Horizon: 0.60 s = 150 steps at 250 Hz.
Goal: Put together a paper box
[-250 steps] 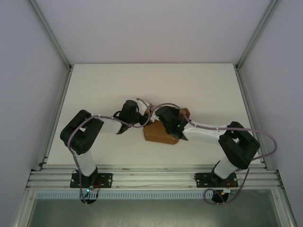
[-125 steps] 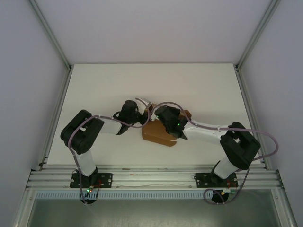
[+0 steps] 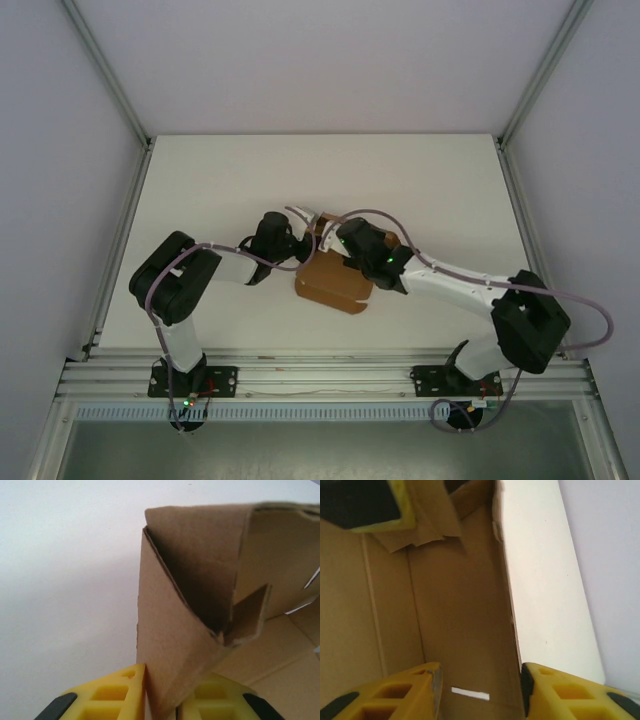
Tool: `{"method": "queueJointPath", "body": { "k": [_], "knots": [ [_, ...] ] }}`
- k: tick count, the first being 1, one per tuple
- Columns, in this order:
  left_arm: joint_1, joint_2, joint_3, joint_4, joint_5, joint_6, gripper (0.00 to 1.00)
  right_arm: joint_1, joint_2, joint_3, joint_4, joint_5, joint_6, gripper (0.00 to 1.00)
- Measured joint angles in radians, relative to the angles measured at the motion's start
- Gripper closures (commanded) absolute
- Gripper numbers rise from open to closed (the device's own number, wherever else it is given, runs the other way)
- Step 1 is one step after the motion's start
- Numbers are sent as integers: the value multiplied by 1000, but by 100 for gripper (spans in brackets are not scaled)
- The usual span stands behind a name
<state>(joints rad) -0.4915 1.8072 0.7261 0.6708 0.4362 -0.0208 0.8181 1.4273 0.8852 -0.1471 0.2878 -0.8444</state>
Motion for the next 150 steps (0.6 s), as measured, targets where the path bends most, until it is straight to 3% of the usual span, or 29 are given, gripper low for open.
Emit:
{"method": "queueJointPath", "body": {
  "k": [35, 77, 116, 150],
  "knots": [
    [-6, 5, -2, 5, 0, 8, 82, -55, -53, 0, -5, -71, 60, 48],
    [-13, 22, -2, 12, 0, 23, 82, -108, -116, 1, 27, -139, 171, 29],
    [-13, 22, -2, 14, 0, 31, 82, -182, -135, 61, 38, -217, 299, 27],
    [-13, 23, -2, 15, 0, 31, 81, -237, -60, 160, 34, -241, 364, 28]
  ]
}}
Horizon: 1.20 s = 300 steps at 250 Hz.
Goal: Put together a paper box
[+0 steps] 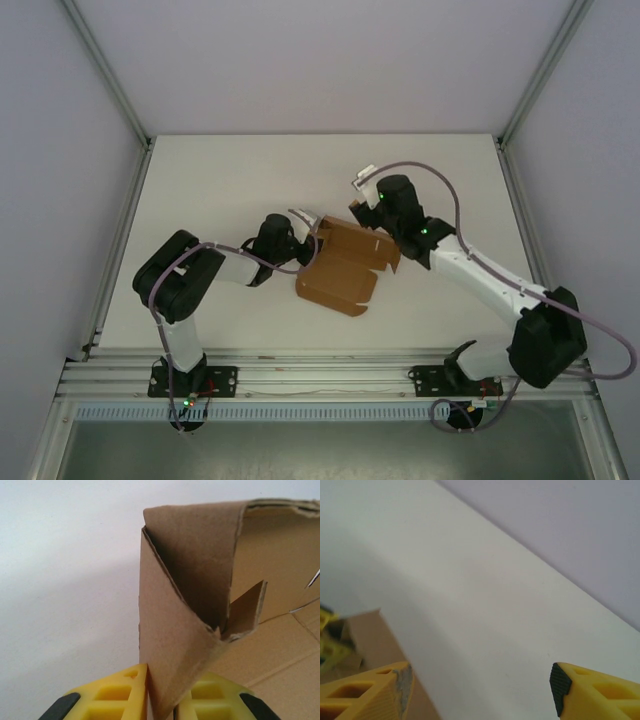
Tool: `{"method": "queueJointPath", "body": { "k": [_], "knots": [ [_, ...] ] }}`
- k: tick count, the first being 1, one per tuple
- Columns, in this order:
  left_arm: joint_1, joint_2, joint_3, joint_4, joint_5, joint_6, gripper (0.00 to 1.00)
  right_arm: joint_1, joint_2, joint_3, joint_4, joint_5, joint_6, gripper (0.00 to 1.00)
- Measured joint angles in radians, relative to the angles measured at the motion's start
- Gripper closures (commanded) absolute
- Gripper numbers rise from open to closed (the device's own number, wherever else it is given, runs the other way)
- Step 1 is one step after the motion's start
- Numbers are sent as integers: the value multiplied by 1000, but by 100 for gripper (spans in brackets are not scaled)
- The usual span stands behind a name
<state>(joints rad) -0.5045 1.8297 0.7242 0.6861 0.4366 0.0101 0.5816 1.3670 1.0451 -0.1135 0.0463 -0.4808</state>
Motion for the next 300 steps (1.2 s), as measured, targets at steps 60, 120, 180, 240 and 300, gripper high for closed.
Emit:
{"method": "queueJointPath", "body": {
  "k": [60, 120, 180, 240, 300],
  "knots": [
    [0, 9, 0, 16, 1, 0, 77, -8, 211, 48, -19, -88, 44, 31],
    [-5, 10, -4, 23, 1, 3, 72, -8, 264, 56, -46, -174, 50, 33],
    [-6, 10, -6, 22, 0, -3, 69, -8, 264, 56, -59, -206, 40, 35],
    [-5, 45, 41, 19, -20, -28, 68, -8, 265, 56, -63, -212, 36, 36],
    [-6, 98, 93, 32, -33, -66, 68, -8, 267, 55, -67, -226, 36, 37]
  ]
}}
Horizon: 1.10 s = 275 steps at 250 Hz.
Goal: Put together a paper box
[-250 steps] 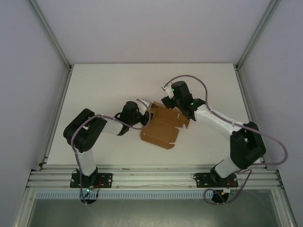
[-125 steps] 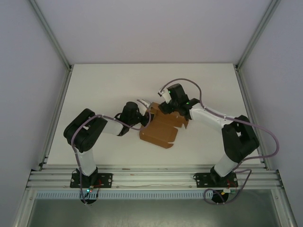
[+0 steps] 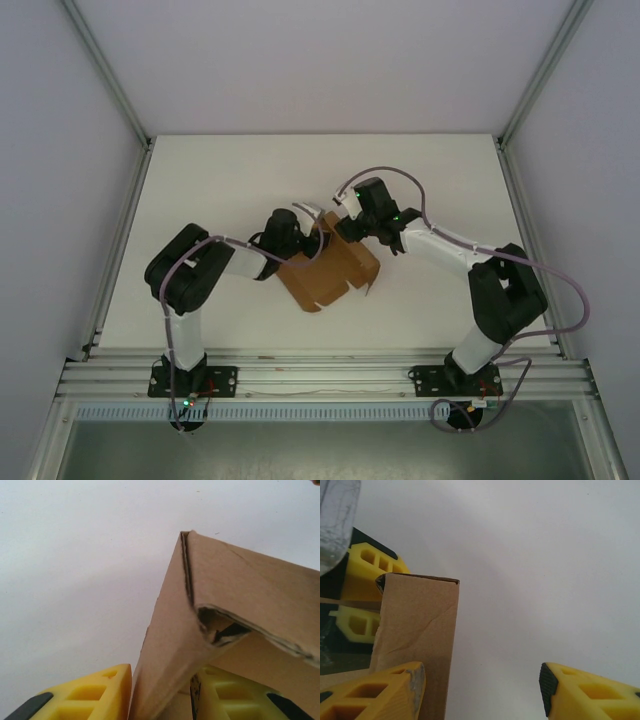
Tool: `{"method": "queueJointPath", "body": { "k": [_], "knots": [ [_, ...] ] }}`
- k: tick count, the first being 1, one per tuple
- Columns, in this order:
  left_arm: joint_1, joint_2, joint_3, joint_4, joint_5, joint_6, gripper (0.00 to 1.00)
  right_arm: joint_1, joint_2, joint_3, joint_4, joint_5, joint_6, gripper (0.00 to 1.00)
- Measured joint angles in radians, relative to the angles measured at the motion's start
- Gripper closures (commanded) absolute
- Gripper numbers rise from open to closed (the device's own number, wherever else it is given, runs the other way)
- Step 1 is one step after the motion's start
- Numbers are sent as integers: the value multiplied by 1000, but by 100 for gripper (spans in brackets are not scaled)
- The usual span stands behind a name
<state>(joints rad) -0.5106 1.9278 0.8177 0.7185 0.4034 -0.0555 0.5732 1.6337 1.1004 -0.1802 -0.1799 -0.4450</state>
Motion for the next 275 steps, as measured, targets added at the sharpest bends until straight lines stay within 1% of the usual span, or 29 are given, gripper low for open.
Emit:
{"method": "queueJointPath", "body": {
  "k": [12, 18, 36, 44, 50, 109, 137, 157, 186, 205, 220, 236, 253, 275],
  "knots": [
    [0, 7, 3, 6, 0, -7, 84, 0, 2, 0, 0, 0, 0, 37],
    [0, 10, 5, 6, -1, -3, 89, 0, 2, 0, 0, 0, 0, 37],
    [3, 19, 10, 12, -16, -8, 96, 0, 2, 0, 1, 4, 0, 37],
    [2, 19, 12, 12, -21, -8, 97, 0, 2, 0, 6, 9, 1, 38],
    [2, 19, 13, 12, -27, -9, 100, 0, 2, 0, 8, 15, 5, 37],
    [-12, 17, -6, 37, -98, -19, 100, 0, -24, -26, 23, 50, 58, 34],
    [-13, 2, -38, 61, -129, -43, 100, 0, -85, -69, 19, 78, 105, 30],
    [-12, -27, -71, 61, -140, -64, 100, 0, -142, -97, 13, 121, 161, 25],
    [-12, -74, -113, 55, -140, -96, 100, 0, -254, -150, 12, 167, 227, 24],
    [-12, -101, -119, 38, -138, -114, 100, 0, -353, -207, 20, 150, 243, 24],
    [-12, -116, -119, 20, -138, -129, 100, 0, -434, -264, 35, 113, 244, 24],
    [-12, -124, -117, -3, -135, -135, 100, 0, -488, -313, 48, 71, 247, 25],
    [-12, -125, -117, -21, -120, -143, 100, 0, -508, -346, 50, 43, 253, 25],
    [-12, -125, -119, -29, -95, -158, 100, 0, -497, -354, 48, 37, 267, 28]
  ]
}}
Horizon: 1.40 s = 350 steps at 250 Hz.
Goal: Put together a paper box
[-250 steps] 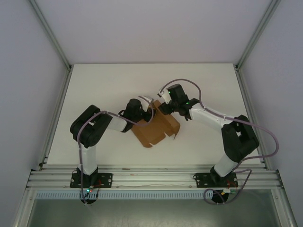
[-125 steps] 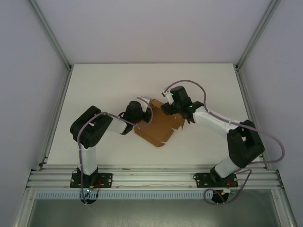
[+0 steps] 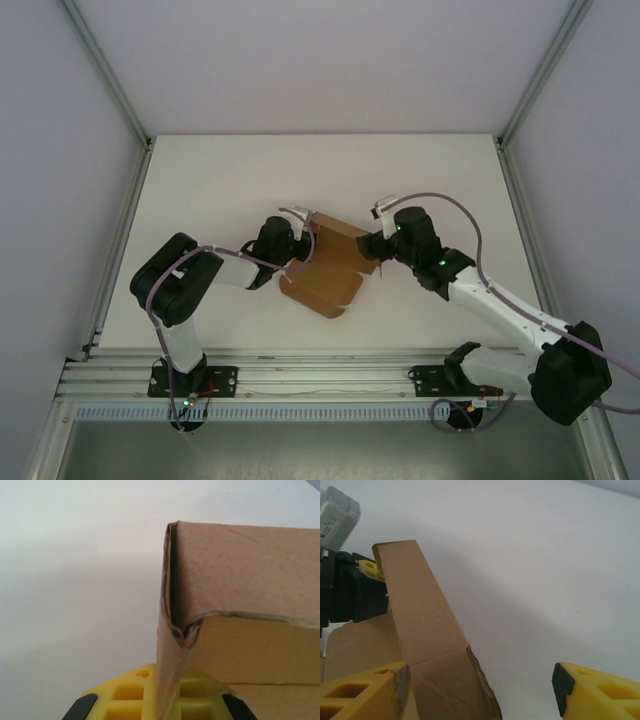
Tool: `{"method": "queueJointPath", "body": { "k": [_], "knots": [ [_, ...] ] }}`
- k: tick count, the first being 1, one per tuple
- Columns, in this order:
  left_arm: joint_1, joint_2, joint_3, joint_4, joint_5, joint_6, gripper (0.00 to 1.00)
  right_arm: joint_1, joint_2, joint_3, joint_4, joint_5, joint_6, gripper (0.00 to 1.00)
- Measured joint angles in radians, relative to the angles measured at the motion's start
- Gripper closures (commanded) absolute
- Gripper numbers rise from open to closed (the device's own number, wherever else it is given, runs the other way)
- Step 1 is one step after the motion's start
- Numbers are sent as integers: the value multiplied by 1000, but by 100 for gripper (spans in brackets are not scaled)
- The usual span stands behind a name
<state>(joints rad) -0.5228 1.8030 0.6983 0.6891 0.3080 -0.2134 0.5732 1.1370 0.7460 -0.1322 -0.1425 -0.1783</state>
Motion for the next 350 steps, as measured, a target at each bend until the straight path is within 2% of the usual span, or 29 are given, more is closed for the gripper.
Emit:
{"method": "queueJointPath", "body": {
  "k": [39, 57, 107, 155, 205, 272, 304, 350],
  "knots": [
    [0, 0, 29, -94, 6, -26, 100, 0, 42, 14, -8, -47, -2, 33],
    [0, 0, 54, -134, 10, -31, 100, 0, 76, 24, -9, -60, -12, 38],
    [0, 0, 71, -177, 18, -6, 99, 0, 172, 64, -13, -60, -87, 39],
    [-3, 3, 72, -177, 7, 49, 99, 0, 254, 228, -63, -120, -162, 35],
    [-31, 4, 72, -166, -29, 106, 99, 0, 296, 316, -87, -185, -173, 33],
    [-50, 15, 59, -115, -56, 145, 99, -14, 497, 491, -215, -74, -93, 38],
    [-61, 25, 57, -90, -74, 163, 99, -23, 608, 575, -269, -69, -95, 41],
    [-67, 34, 53, -65, -85, 161, 88, -26, 655, 609, -291, -122, -115, 43]
  ]
}}
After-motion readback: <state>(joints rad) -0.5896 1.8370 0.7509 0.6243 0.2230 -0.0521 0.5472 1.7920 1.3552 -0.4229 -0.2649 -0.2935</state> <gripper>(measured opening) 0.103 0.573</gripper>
